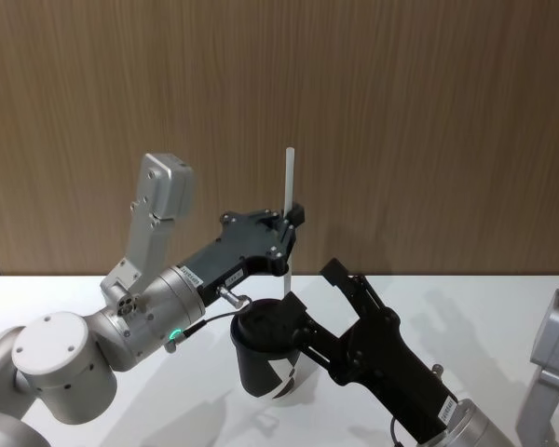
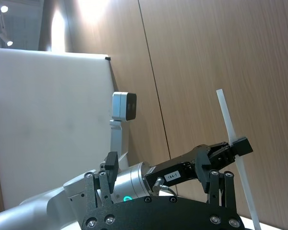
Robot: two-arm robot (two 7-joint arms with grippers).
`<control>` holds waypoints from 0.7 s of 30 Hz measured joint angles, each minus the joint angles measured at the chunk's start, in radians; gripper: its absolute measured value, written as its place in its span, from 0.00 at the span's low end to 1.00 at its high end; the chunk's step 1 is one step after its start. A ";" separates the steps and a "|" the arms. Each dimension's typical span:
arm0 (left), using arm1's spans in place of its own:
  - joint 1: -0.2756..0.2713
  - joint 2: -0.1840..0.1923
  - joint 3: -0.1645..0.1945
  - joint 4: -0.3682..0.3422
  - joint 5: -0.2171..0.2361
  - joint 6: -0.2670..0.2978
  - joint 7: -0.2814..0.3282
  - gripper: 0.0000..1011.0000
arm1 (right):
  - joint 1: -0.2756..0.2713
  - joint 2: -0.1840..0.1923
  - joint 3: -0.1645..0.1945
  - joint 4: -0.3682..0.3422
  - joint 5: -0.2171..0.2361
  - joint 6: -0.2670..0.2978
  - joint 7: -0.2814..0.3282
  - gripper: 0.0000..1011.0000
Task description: Pick up the straw with one hand, pass it to the other hand, and insert it into the cup.
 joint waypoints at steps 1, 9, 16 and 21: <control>0.000 0.000 0.000 0.001 0.000 -0.001 -0.001 0.00 | 0.000 0.000 0.000 0.000 0.000 0.000 0.000 0.99; 0.001 -0.001 0.003 0.007 0.001 -0.002 -0.004 0.00 | 0.000 0.000 0.000 0.000 0.000 0.000 0.000 0.99; 0.003 0.000 0.004 0.010 0.007 -0.002 -0.004 0.00 | 0.000 0.000 0.000 0.000 0.000 0.000 0.000 0.99; 0.005 0.000 0.004 0.012 0.012 -0.002 -0.003 0.00 | 0.000 0.000 0.000 0.000 0.000 0.000 0.000 0.99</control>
